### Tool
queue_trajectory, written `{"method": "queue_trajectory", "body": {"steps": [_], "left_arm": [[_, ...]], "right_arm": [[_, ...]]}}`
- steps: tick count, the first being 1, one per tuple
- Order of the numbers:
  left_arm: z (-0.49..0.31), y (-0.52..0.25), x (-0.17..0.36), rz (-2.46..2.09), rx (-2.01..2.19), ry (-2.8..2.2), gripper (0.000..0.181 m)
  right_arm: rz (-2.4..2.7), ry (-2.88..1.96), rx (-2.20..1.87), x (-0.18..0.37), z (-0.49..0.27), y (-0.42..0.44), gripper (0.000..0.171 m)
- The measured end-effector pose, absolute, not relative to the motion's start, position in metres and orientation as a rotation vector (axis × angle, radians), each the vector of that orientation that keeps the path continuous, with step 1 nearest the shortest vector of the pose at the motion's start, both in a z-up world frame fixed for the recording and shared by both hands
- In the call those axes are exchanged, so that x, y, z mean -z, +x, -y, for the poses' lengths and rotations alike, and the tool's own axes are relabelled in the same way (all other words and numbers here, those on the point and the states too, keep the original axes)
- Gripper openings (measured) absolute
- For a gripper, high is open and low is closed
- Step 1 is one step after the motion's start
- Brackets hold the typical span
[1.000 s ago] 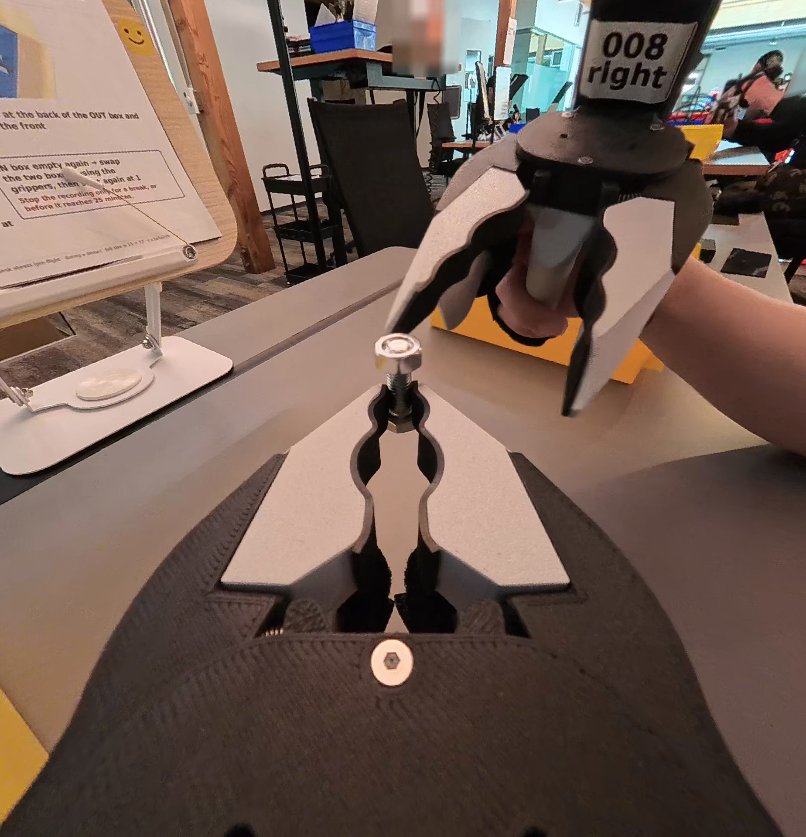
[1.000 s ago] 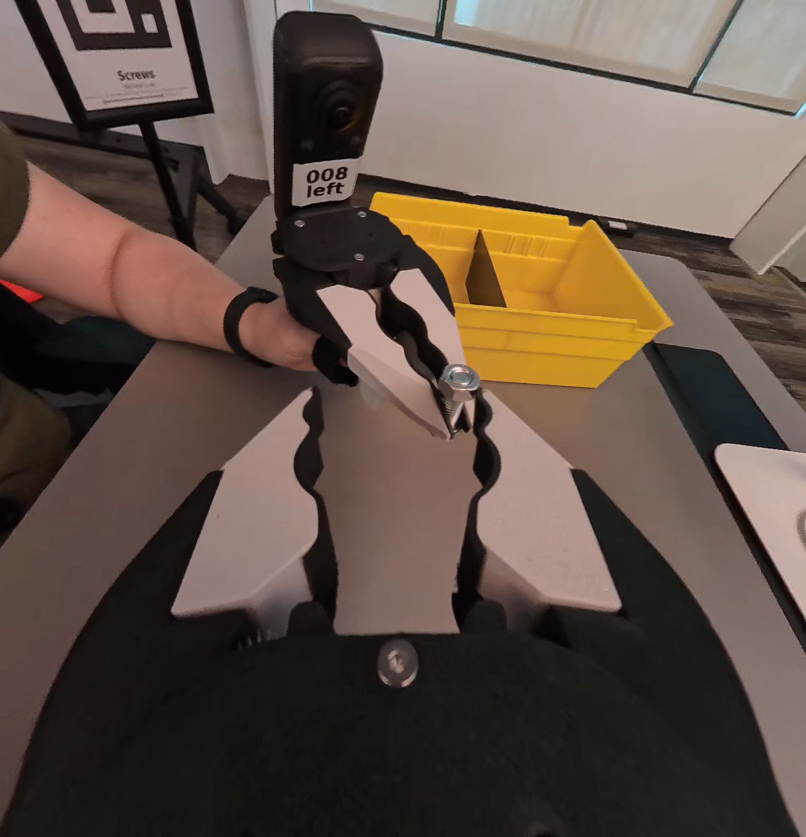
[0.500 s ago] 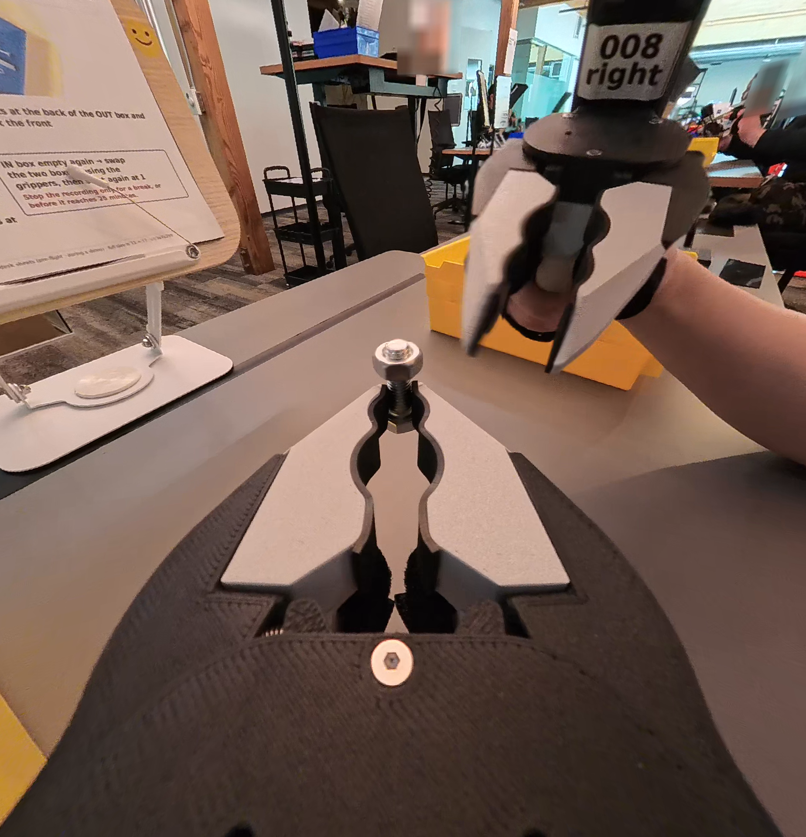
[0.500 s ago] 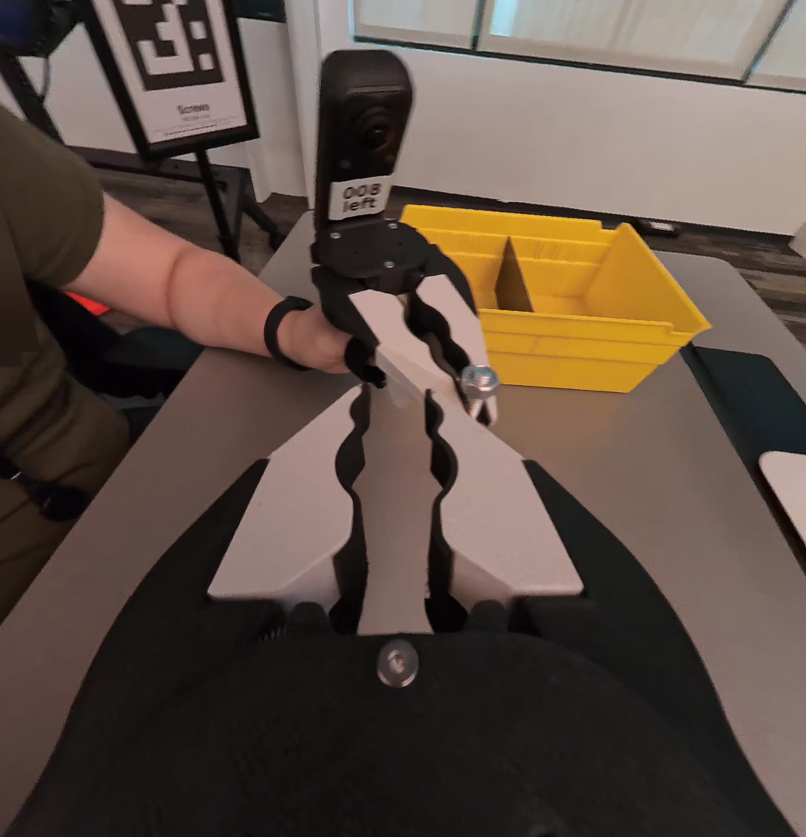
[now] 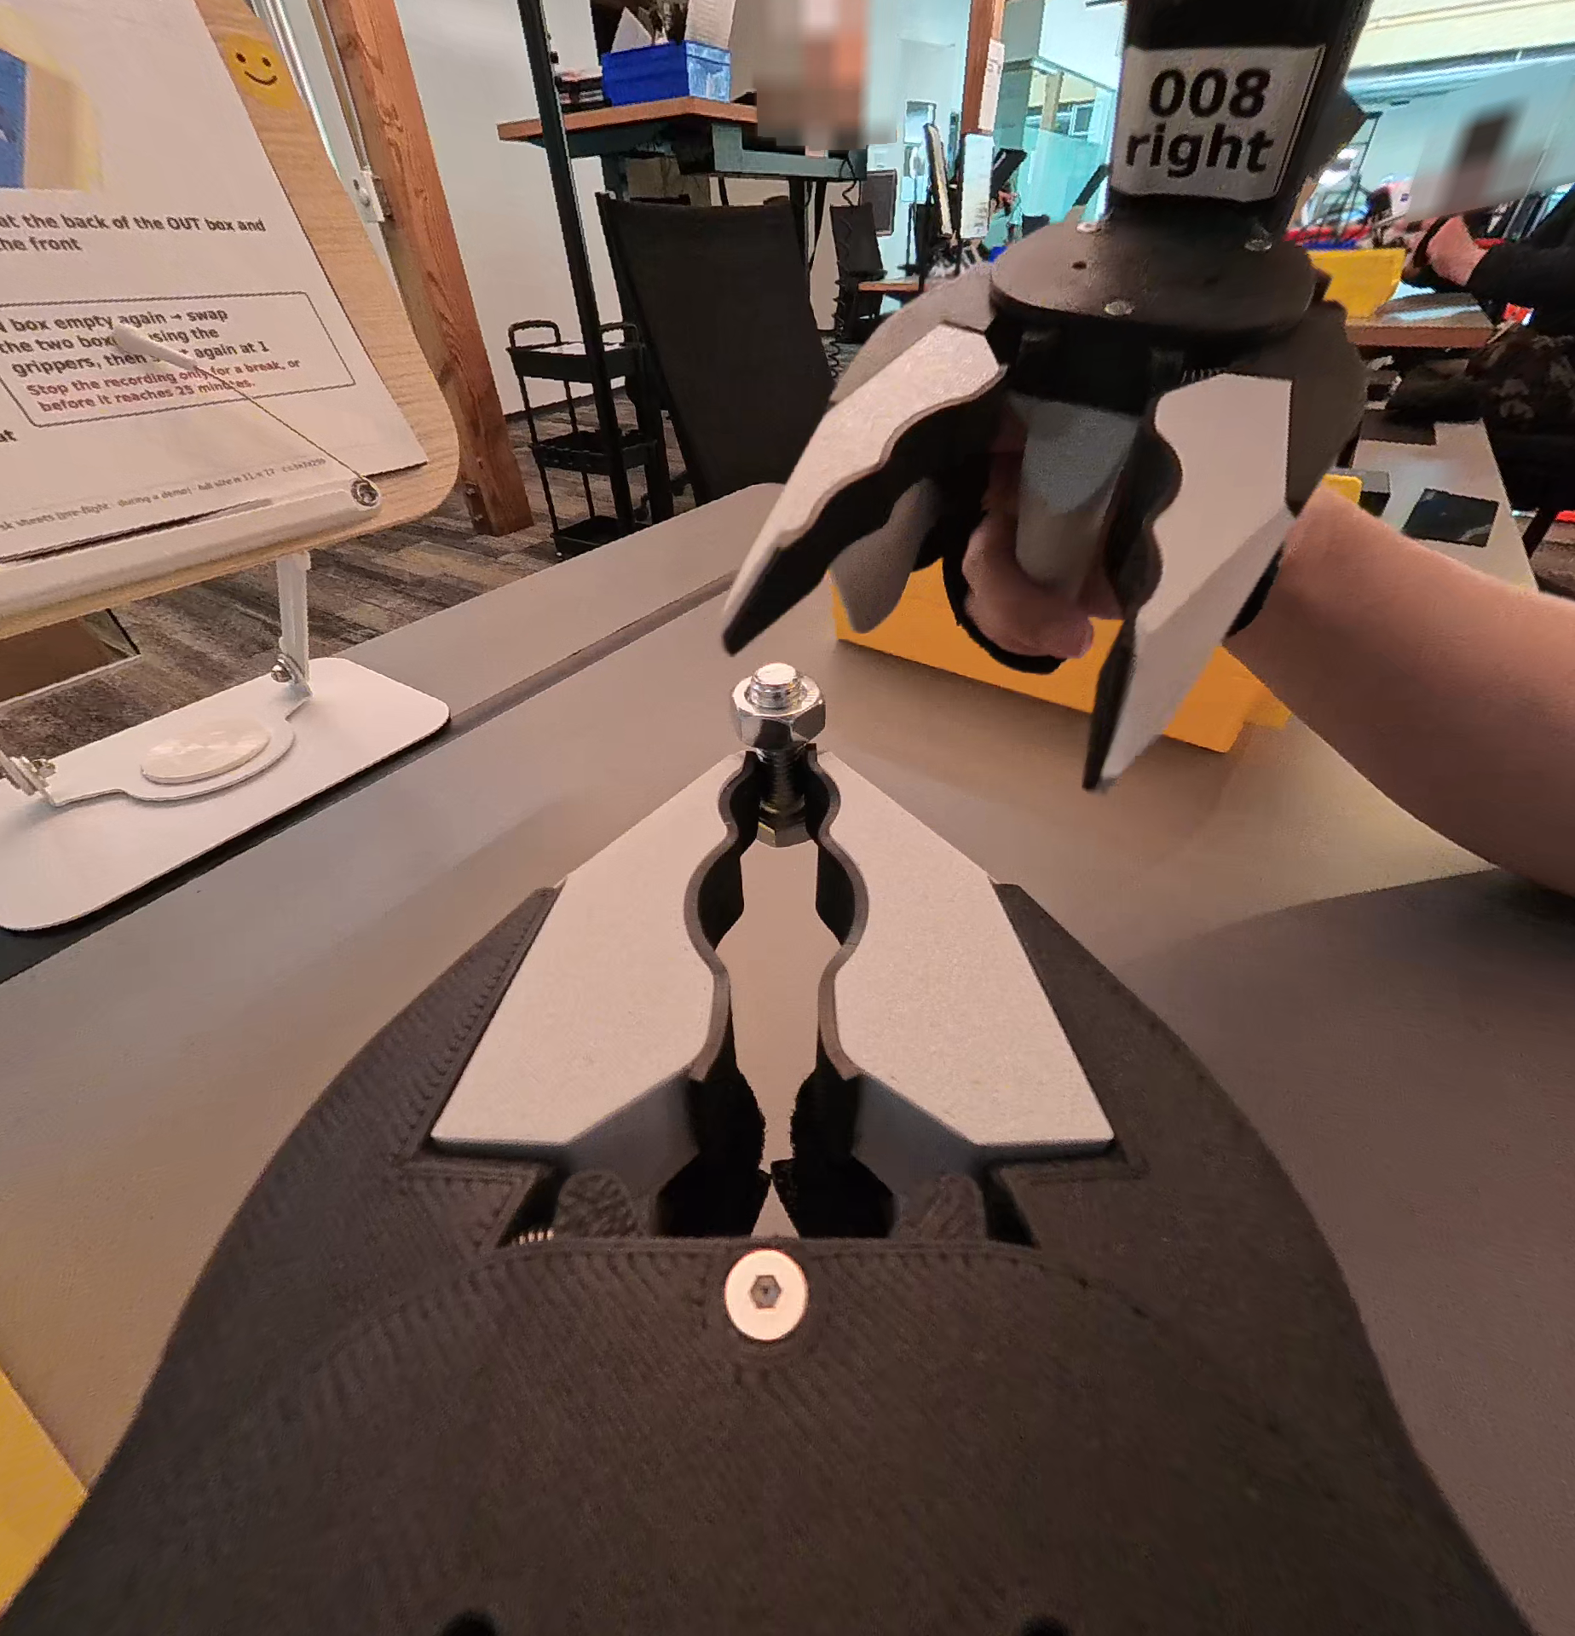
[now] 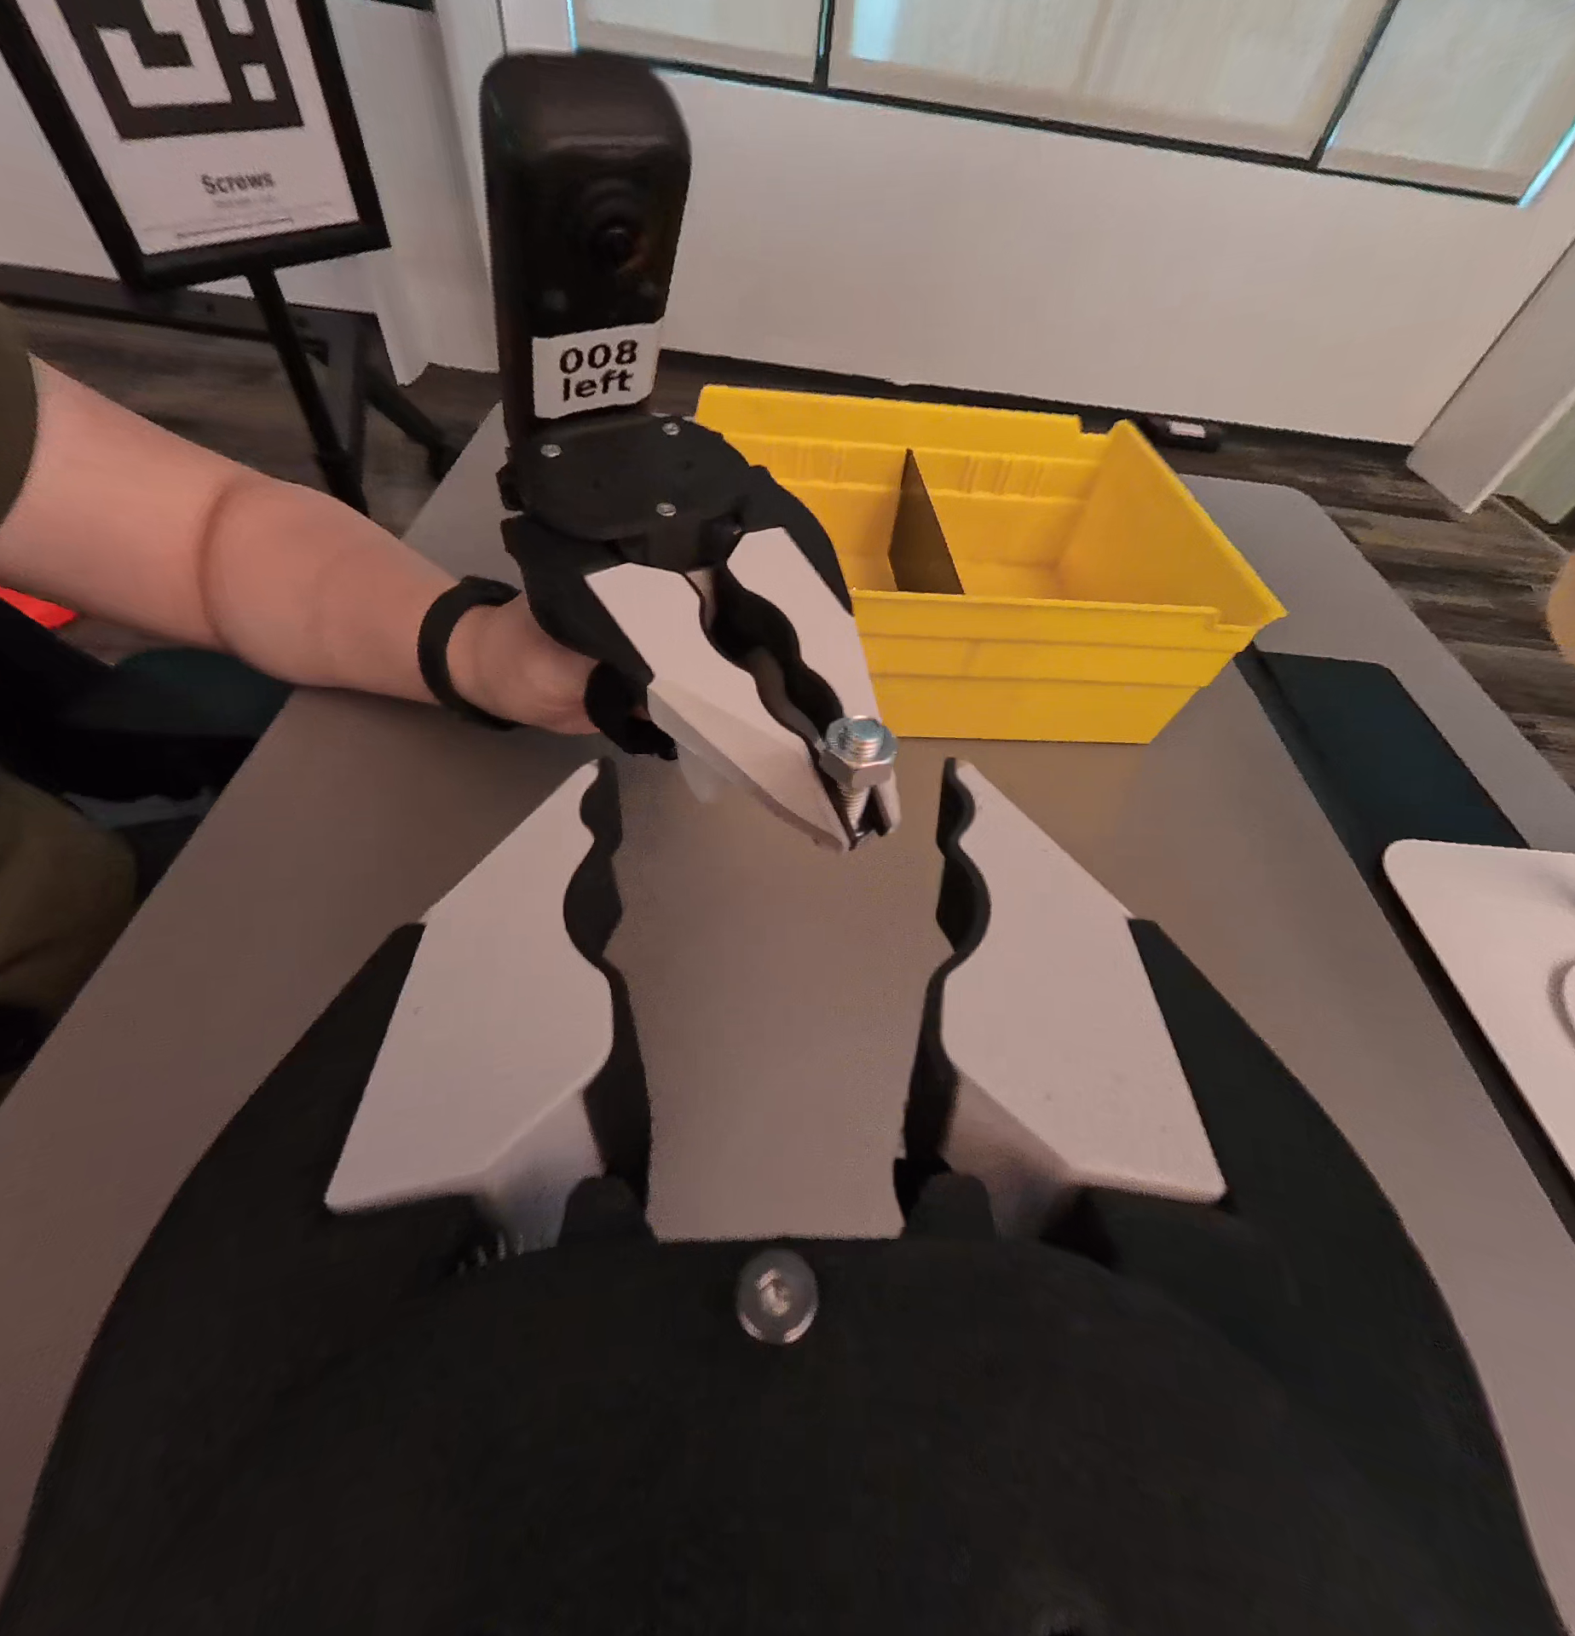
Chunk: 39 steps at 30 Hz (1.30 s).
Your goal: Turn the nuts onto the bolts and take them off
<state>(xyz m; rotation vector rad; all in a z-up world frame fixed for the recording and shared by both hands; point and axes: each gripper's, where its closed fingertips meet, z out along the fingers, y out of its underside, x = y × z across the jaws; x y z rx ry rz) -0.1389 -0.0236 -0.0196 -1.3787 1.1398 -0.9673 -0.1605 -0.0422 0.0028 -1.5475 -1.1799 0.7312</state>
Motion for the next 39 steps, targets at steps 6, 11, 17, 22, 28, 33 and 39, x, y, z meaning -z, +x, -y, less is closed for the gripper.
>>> {"method": "queue_trajectory", "body": {"steps": [6, 11, 17, 22, 28, 33, 39], "left_arm": [[0.020, -0.141, 0.018, -1.119, 0.975, -1.388, 0.007], [0.024, -0.139, 0.019, -1.139, 0.973, -1.374, 0.007], [0.026, -0.138, 0.020, -1.149, 0.998, -1.384, 0.007], [0.026, -0.137, 0.022, -1.157, 0.978, -1.378, 0.007], [0.028, -0.137, 0.018, -1.152, 1.005, -1.365, 0.007], [0.026, -0.138, 0.019, -1.142, 1.004, -1.384, 0.007], [0.025, -0.138, 0.018, -1.133, 1.010, -1.385, 0.007]], "right_arm": [[1.310, -1.510, -0.797, 0.000, 0.064, -0.163, 0.020], [1.171, -1.557, -0.735, -0.003, 0.041, -0.161, 0.069], [1.229, -1.578, -0.731, 0.004, 0.048, -0.161, 0.053], [1.151, -1.578, -0.746, -0.002, 0.039, -0.155, 0.035], [1.129, -1.576, -0.741, -0.001, 0.035, -0.159, 0.036], [1.135, -1.589, -0.750, 0.000, 0.037, -0.158, 0.035], [1.141, -1.556, -0.775, -0.008, 0.041, -0.153, 0.006]]}}
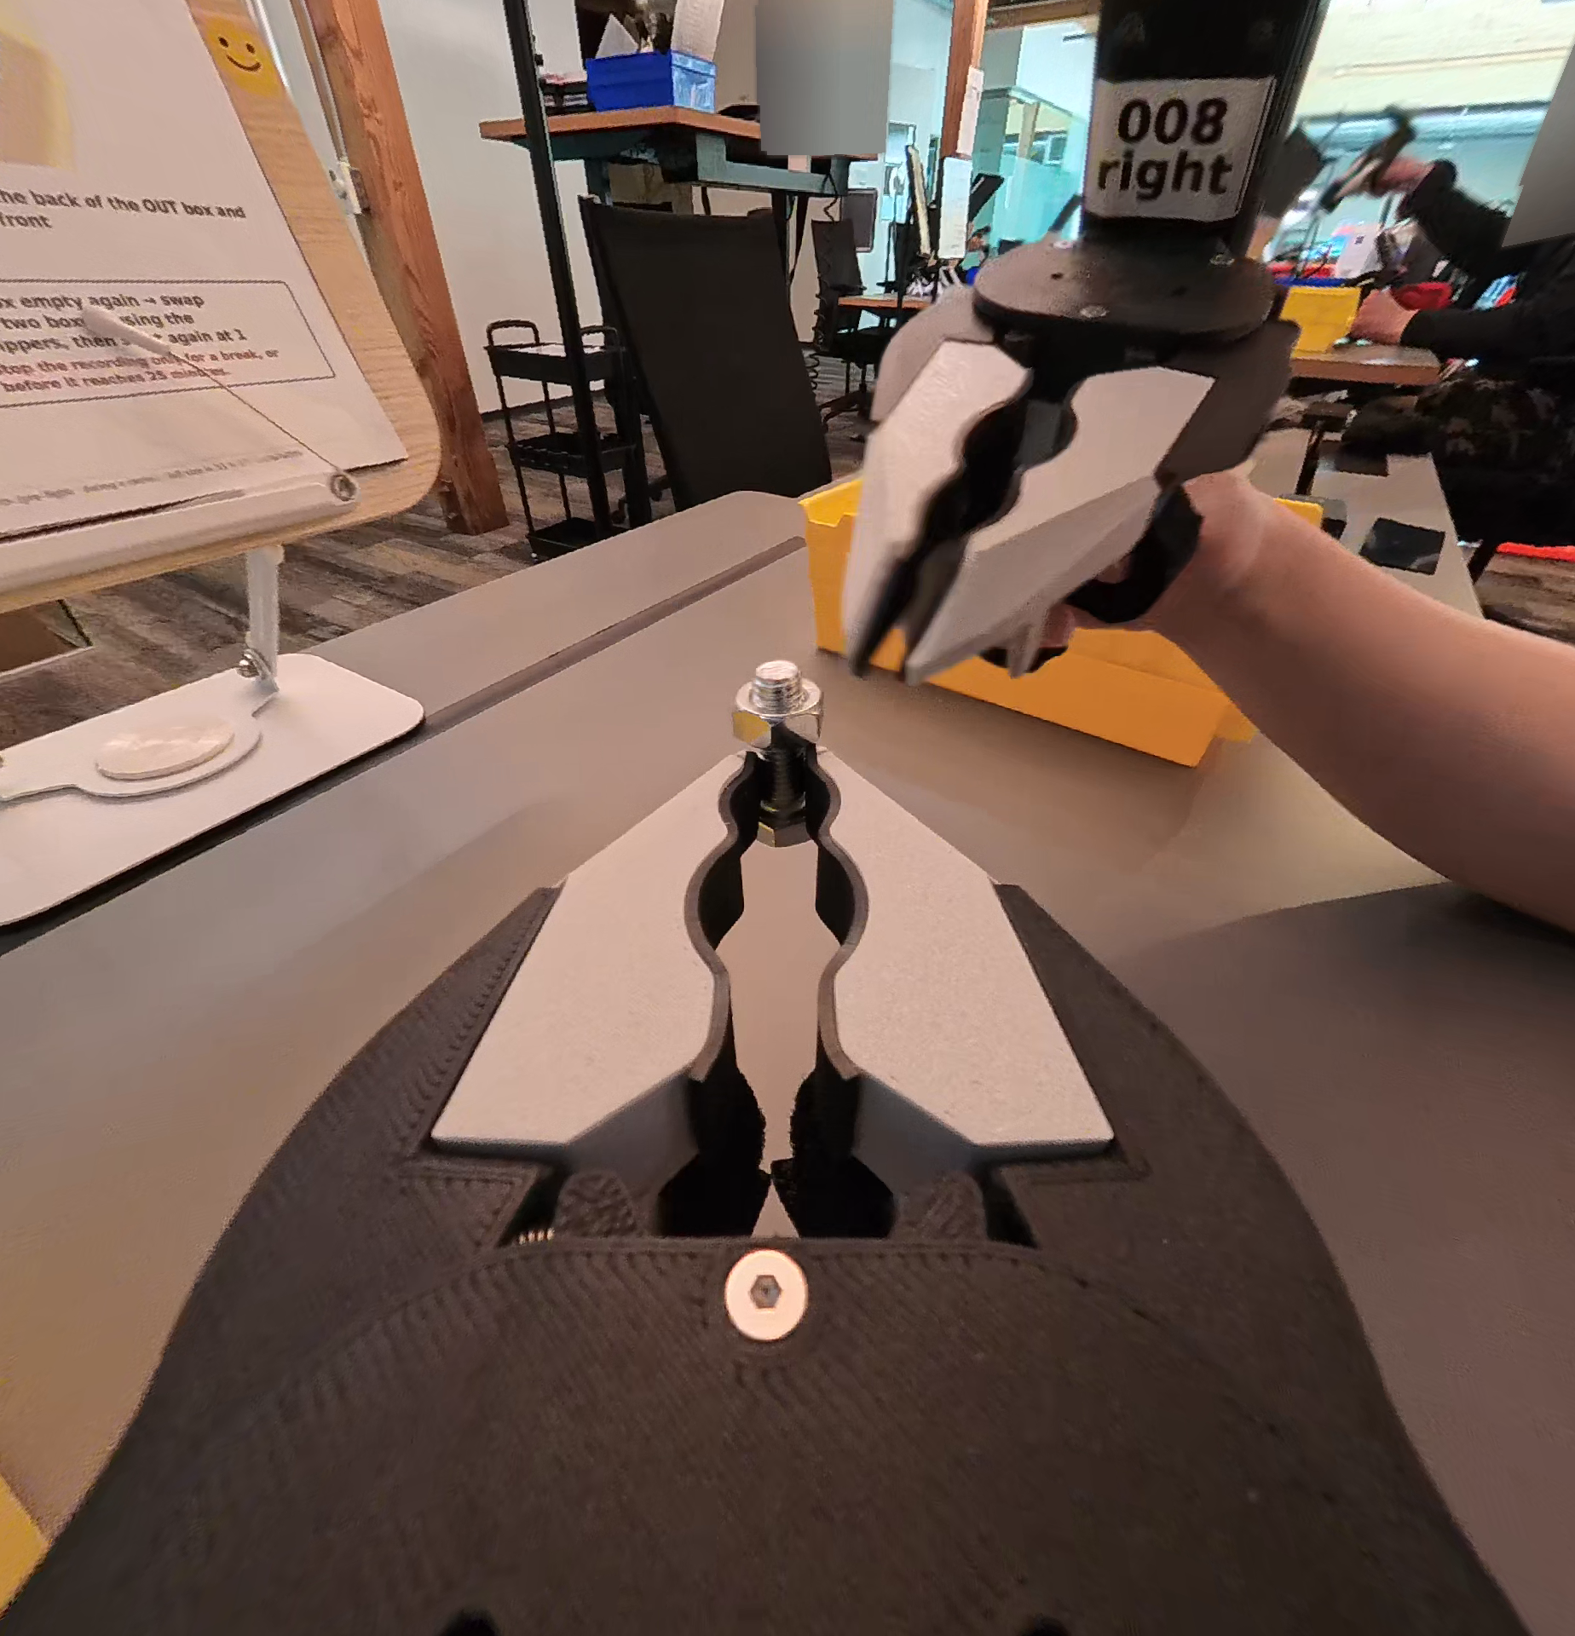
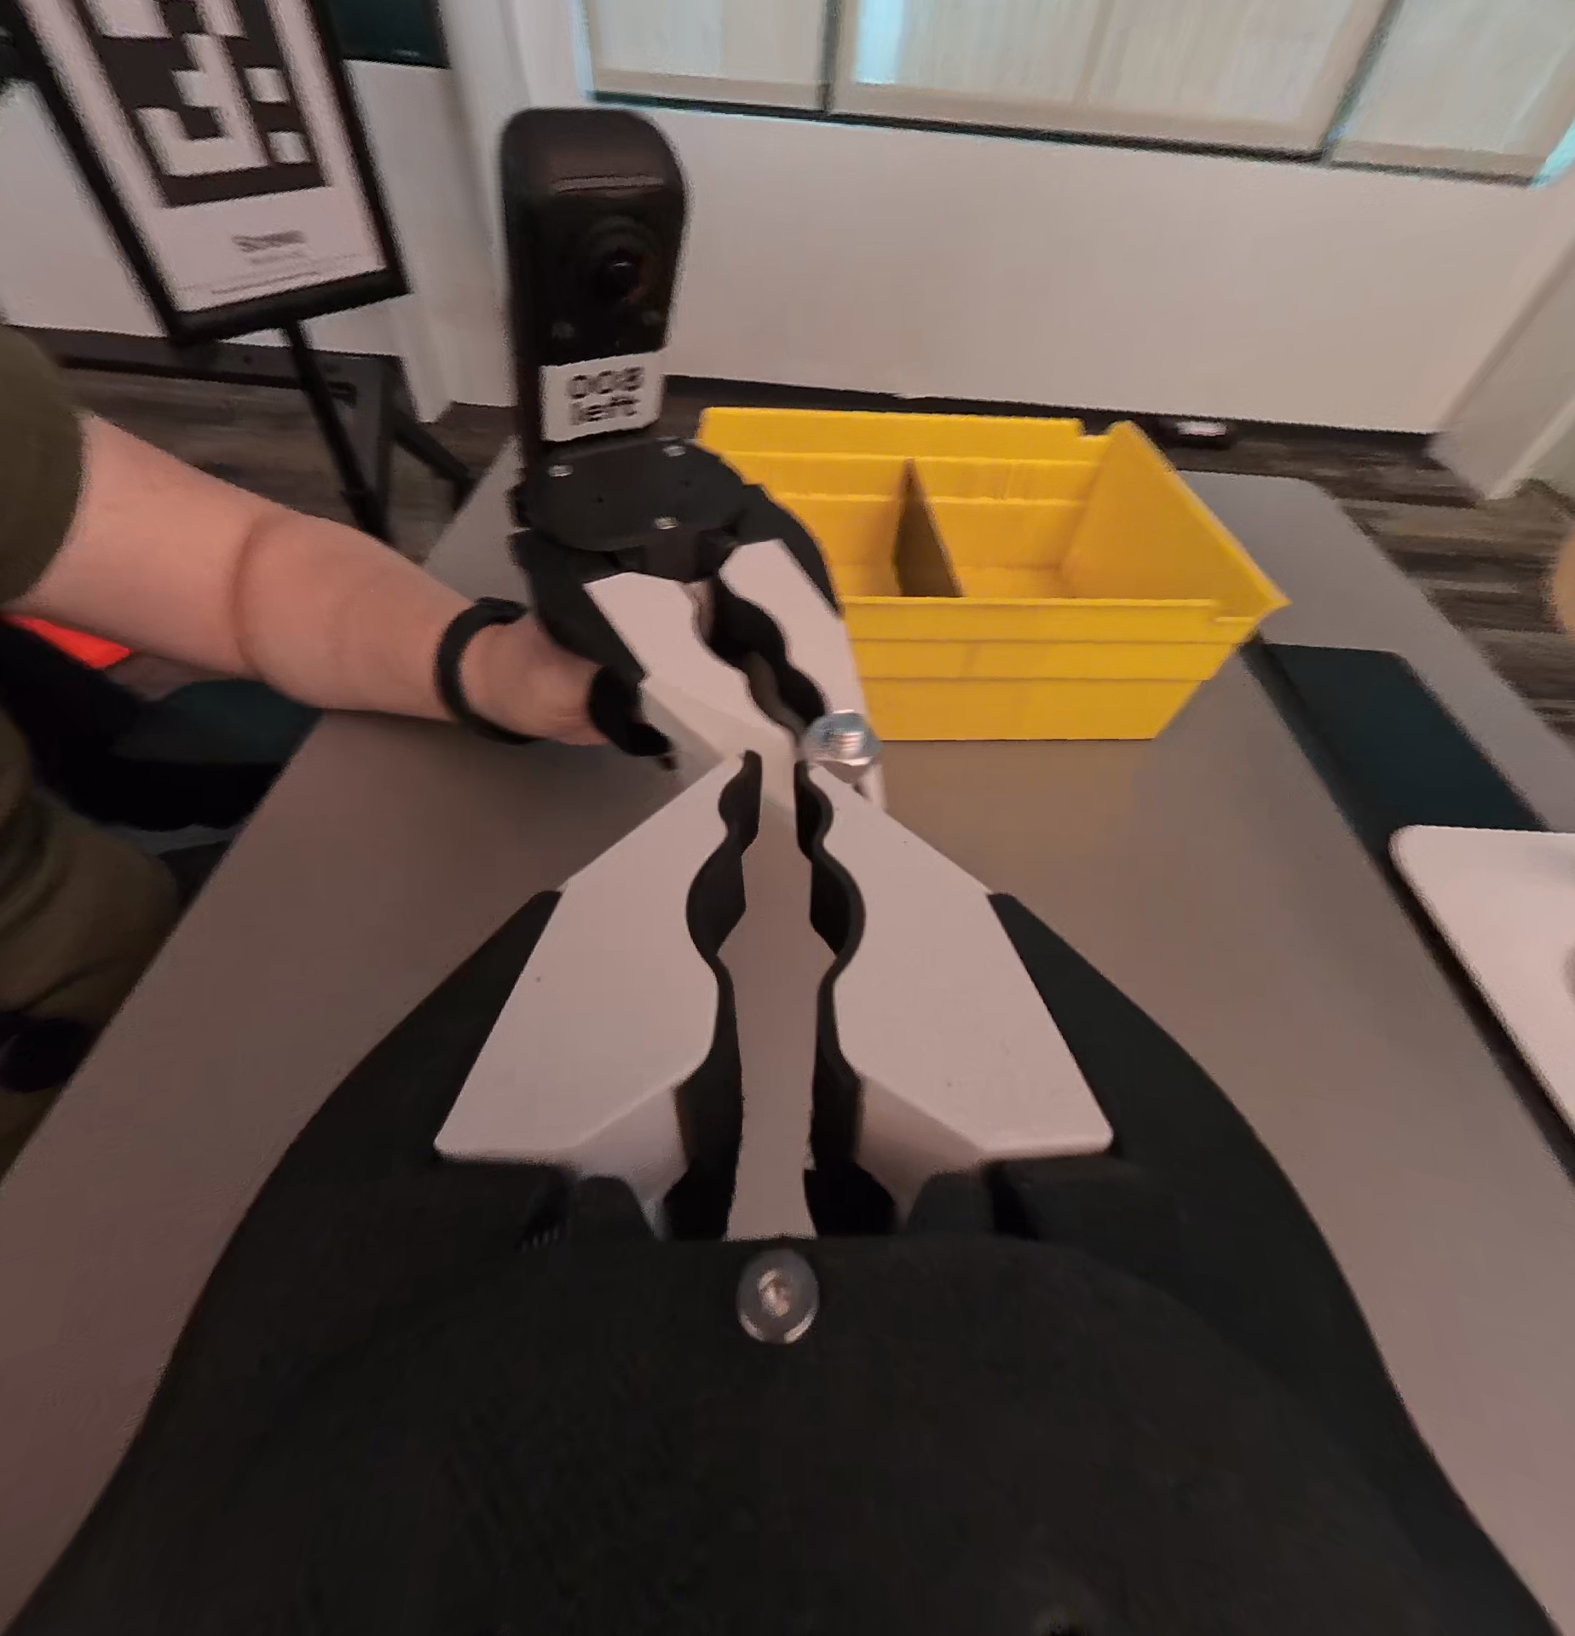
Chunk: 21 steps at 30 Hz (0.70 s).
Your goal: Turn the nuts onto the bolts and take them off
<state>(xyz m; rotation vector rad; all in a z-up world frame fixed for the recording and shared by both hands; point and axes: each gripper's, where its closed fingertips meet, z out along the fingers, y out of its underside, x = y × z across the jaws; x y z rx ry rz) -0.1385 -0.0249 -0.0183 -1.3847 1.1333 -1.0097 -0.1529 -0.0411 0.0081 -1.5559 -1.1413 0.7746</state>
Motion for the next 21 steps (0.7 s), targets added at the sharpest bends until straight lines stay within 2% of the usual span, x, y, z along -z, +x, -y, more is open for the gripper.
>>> {"method": "queue_trajectory", "body": {"steps": [2, 7, 10, 11, 21], "left_arm": [[0.026, -0.138, 0.018, -1.129, 1.036, -1.388, 0.007], [0.030, -0.136, 0.018, -1.145, 1.042, -1.376, 0.007], [0.033, -0.136, 0.017, -1.160, 1.060, -1.361, 0.007], [0.034, -0.135, 0.016, -1.163, 1.063, -1.356, 0.007], [0.006, -0.148, 0.017, -1.016, 0.943, -1.449, 0.007]], "right_arm": [[1.086, -1.532, -0.718, -0.013, 0.032, -0.150, 0.018], [1.053, -1.573, -0.752, -0.008, 0.027, -0.152, 0.024], [1.056, -1.590, -0.800, -0.005, 0.030, -0.157, 0.023], [1.060, -1.596, -0.812, -0.004, 0.031, -0.158, 0.017], [0.765, -1.707, -0.711, -0.001, 0.000, -0.167, 0.016]]}}
